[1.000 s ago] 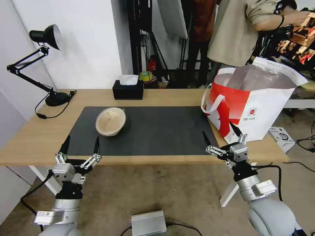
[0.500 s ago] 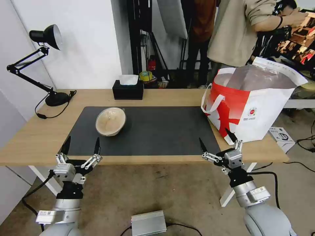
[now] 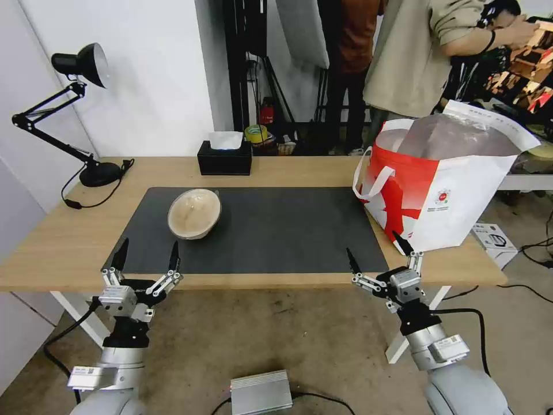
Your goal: Pick up the trash from the table and place it into the takeout bag.
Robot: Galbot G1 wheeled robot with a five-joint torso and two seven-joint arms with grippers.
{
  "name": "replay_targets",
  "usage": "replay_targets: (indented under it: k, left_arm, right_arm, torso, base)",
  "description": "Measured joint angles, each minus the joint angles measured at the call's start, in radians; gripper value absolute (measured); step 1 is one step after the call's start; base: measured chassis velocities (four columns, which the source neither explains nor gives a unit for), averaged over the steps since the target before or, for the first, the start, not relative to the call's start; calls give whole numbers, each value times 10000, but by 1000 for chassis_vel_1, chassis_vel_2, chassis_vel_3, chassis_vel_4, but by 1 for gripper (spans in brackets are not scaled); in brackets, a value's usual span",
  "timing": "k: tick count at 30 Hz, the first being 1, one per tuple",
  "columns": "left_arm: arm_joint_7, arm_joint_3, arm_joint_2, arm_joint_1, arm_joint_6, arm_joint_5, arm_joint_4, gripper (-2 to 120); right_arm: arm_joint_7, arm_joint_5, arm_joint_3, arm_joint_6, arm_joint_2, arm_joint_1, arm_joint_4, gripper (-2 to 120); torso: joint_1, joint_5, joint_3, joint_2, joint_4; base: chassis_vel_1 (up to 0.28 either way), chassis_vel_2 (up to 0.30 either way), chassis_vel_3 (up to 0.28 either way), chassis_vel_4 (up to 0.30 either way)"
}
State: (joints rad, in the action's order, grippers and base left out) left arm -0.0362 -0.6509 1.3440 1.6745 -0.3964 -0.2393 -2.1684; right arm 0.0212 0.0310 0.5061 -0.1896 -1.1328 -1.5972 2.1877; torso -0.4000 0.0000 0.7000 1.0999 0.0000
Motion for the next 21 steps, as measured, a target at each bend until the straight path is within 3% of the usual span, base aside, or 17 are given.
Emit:
replay_targets:
  k: [21]
  left_arm:
    - [-388, 286, -1971, -1019, 581, 159, 729, 100]
  right_arm:
    - [8, 5, 6, 0, 12, 6, -1, 100]
  torso:
    - [-1, 0, 0, 0, 1]
  base:
    - [0, 0, 0, 0]
